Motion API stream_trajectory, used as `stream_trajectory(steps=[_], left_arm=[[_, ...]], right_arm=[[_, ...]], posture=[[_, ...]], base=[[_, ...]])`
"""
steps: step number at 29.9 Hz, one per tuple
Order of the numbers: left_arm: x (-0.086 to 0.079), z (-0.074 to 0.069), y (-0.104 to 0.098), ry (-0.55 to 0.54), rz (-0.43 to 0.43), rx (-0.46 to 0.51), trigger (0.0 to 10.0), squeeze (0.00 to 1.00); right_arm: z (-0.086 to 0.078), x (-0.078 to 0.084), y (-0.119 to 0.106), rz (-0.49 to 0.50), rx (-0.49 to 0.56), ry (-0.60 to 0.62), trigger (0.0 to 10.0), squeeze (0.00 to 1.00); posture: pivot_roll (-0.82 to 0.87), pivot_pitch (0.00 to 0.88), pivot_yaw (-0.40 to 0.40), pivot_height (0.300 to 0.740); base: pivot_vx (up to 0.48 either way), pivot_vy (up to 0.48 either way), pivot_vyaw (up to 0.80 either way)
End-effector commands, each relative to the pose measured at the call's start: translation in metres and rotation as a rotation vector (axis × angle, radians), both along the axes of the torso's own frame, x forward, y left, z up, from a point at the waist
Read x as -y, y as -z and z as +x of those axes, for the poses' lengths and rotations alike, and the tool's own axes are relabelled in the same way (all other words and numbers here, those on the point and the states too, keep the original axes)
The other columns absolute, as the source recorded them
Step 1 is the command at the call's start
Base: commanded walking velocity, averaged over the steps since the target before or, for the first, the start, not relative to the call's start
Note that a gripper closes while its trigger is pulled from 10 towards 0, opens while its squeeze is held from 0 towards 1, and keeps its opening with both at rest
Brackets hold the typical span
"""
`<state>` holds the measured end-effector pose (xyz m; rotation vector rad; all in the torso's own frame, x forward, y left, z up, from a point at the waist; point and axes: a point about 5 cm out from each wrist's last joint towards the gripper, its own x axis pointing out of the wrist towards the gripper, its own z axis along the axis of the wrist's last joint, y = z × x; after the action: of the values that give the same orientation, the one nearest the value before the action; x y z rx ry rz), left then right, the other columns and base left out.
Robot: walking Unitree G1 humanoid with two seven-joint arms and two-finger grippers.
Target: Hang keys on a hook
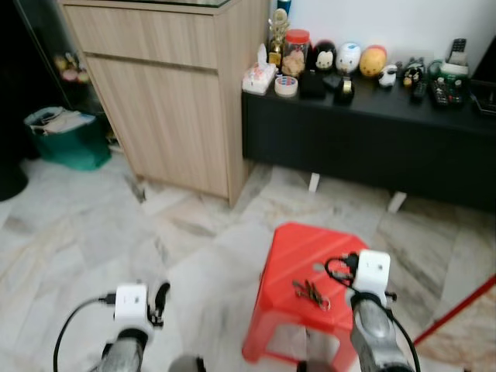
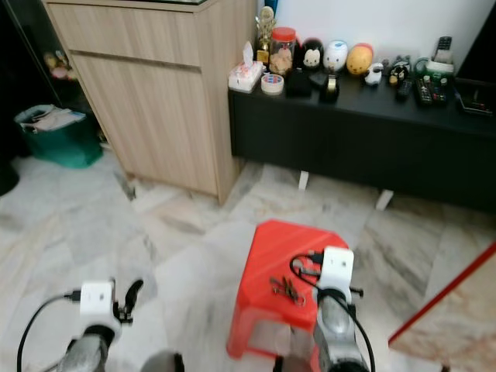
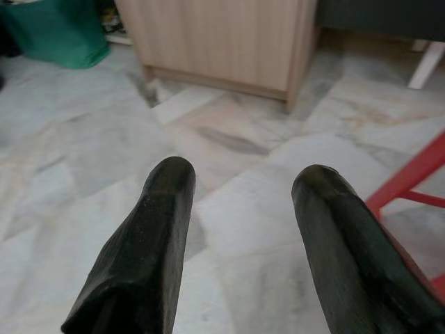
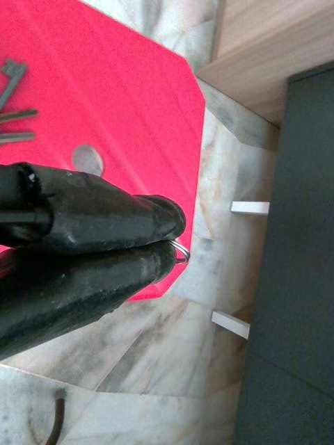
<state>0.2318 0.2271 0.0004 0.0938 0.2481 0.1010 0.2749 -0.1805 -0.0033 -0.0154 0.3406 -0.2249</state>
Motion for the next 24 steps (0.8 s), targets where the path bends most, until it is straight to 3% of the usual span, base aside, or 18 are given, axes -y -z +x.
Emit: stream_trajectory(steps=[1, 10, 14, 15, 17, 19, 20, 24], left_arm=[[-0.006, -0.007, 0.009, -0.021, 0.013, -0.056, 10.0, 0.0], [-0.021, -0.024, 0.034, -0.091, 0.006, -0.22, 10.0, 0.0], [-0.022, -0.038, 0.05, -0.131, -0.015, -0.334, 10.0, 0.0], [-0.023, -0.044, 0.055, -0.149, -0.025, -0.371, 10.0, 0.0], [-0.022, -0.046, 0.056, -0.153, -0.027, -0.379, 10.0, 0.0], [-0.02, -0.047, 0.058, -0.15, -0.03, -0.383, 10.0, 0.0], [-0.018, -0.048, 0.059, -0.151, -0.036, -0.382, 10.0, 0.0], [-0.017, -0.049, 0.061, -0.155, -0.041, -0.387, 10.0, 0.0]], right_arm=[[-0.002, 0.001, 0.005, 0.013, -0.04, -0.004, 10.0, 0.0], [-0.023, 0.008, 0.028, 0.018, -0.181, -0.013, 10.0, 0.0], [-0.049, 0.003, 0.053, 0.048, -0.368, -0.083, 10.0, 0.0], [-0.069, 0.0, 0.069, 0.004, -0.544, -0.157, 10.0, 0.0], [-0.075, 0.0, 0.073, -0.02, -0.596, -0.182, 10.0, 0.0], [-0.073, -0.002, 0.072, -0.021, -0.564, -0.214, 10.0, 0.0], [-0.066, -0.001, 0.066, -0.004, -0.497, -0.202, 10.0, 0.0], [-0.057, 0.001, 0.06, 0.006, -0.446, -0.185, 10.0, 0.0]], posture=[[0.04, 0.0, -0.035, 0.731], [0.04, 0.0, -0.033, 0.736], [0.03, 0.0, -0.029, 0.736], [0.02, 0.0, -0.027, 0.736], [0.02, 0.0, -0.03, 0.736], [0.04, 0.0, -0.032, 0.736], [0.03, 0.0, -0.034, 0.736], [0.03, 0.0, -0.035, 0.736]], base=[[0.0, 0.0, 0.0], [0.0, 0.0, 0.0], [0.0, 0.0, 0.0], [0.0, 0.0, 0.0], [0.0, 0.0, 0.0], [0.0, 0.0, 0.0], [0.0, 0.0, 0.0], [0.0, 0.0, 0.0]])
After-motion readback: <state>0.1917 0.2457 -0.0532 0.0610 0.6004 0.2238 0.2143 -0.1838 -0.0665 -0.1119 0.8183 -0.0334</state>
